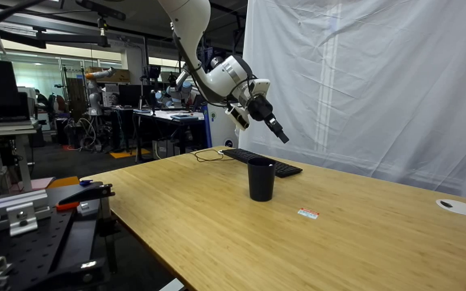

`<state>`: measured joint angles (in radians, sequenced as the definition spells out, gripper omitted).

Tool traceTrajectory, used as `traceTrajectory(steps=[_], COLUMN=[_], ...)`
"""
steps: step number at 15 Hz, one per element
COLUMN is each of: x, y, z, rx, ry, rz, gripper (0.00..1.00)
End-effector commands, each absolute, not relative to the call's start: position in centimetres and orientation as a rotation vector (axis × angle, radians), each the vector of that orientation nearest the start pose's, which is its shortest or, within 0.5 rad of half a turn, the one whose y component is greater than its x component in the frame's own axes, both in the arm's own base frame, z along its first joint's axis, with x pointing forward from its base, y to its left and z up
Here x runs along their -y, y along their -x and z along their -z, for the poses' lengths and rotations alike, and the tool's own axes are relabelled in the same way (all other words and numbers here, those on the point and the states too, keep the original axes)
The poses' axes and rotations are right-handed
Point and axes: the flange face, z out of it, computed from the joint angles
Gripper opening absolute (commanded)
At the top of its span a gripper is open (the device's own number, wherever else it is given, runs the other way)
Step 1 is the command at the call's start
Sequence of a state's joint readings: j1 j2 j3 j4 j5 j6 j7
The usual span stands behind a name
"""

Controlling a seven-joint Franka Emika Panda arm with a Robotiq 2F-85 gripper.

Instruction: Put the marker in the cup

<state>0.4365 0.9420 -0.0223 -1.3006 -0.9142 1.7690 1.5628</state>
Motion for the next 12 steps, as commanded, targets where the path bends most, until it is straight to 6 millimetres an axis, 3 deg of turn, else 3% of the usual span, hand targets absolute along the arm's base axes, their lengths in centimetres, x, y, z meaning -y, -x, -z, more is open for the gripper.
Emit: traceTrajectory(steps=[1, 5, 7, 12], x=[-22.4, -22.7, -22.0, -19.3], y=[-66.7, -65.3, -64.2, -61.4], z=[-22.5, -29.7, -32.3, -35.1], rx=[0.793, 0.819, 0.873, 0.819], ry=[-2.213, -2.408, -2.484, -2.719], rz=[-0.539, -0.474, -0.4, -0.325], gripper=[1.0, 1.0, 1.0, 1.0])
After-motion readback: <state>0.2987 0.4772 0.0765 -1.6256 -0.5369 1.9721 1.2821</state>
